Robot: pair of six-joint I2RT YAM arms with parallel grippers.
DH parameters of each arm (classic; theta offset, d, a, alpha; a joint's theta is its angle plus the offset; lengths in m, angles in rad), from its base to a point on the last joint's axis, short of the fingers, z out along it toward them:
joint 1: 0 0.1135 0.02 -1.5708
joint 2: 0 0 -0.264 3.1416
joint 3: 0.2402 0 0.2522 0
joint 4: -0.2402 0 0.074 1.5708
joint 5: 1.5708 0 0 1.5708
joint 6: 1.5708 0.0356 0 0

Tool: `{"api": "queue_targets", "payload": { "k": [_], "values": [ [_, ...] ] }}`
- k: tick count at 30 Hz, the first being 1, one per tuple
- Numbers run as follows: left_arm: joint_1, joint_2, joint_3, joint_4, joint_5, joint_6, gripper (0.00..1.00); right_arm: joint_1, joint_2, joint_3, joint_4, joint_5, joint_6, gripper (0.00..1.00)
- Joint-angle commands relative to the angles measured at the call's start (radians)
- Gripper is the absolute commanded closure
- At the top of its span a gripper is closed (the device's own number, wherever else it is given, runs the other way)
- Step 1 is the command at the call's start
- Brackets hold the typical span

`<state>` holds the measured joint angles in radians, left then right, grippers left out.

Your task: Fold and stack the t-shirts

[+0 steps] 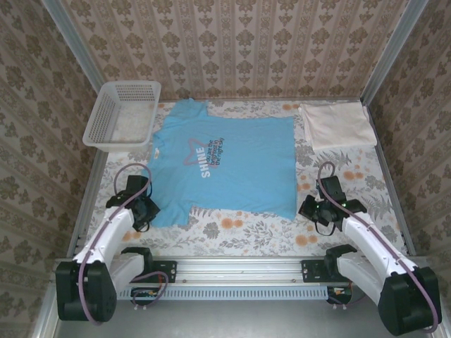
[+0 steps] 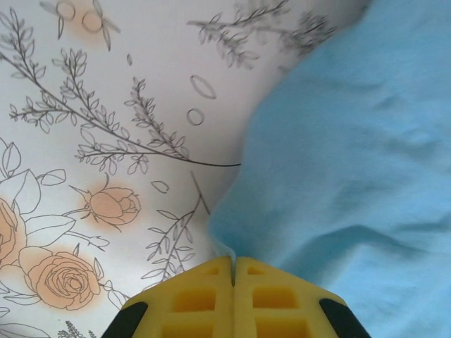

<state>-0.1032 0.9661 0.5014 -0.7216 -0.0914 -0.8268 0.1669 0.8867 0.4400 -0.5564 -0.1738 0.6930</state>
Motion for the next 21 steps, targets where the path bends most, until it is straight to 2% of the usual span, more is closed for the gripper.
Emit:
{"api": "queue_targets", "payload": {
  "k": [1,3,4,9,19,21],
  "values": [
    [-0.006,-0.041,0.025,-0.058,-0.029,-0.033,1.00,-0.007,-0.018,-0.011,-0.002,-0.028,0.027,0.88],
    [-0.007,-0.052,0.021,-0.066,-0.039,-0.029,1.00,-0.005,0.022,-0.005,-0.017,-0.042,0.017,0.74],
    [-0.006,-0.056,0.022,-0.069,-0.042,-0.027,1.00,-0.003,0.045,-0.002,-0.023,-0.048,0.009,0.70],
    [-0.007,-0.081,0.012,-0.058,-0.029,-0.023,1.00,0.057,0.154,0.026,-0.020,-0.043,-0.010,0.61],
    [-0.009,-0.131,-0.007,-0.045,-0.006,-0.002,1.00,0.140,0.277,0.077,0.012,0.005,0.006,0.59],
    [-0.009,-0.130,-0.009,-0.034,0.001,0.003,1.00,0.145,0.298,0.076,0.013,0.015,0.010,0.64]
  ]
}}
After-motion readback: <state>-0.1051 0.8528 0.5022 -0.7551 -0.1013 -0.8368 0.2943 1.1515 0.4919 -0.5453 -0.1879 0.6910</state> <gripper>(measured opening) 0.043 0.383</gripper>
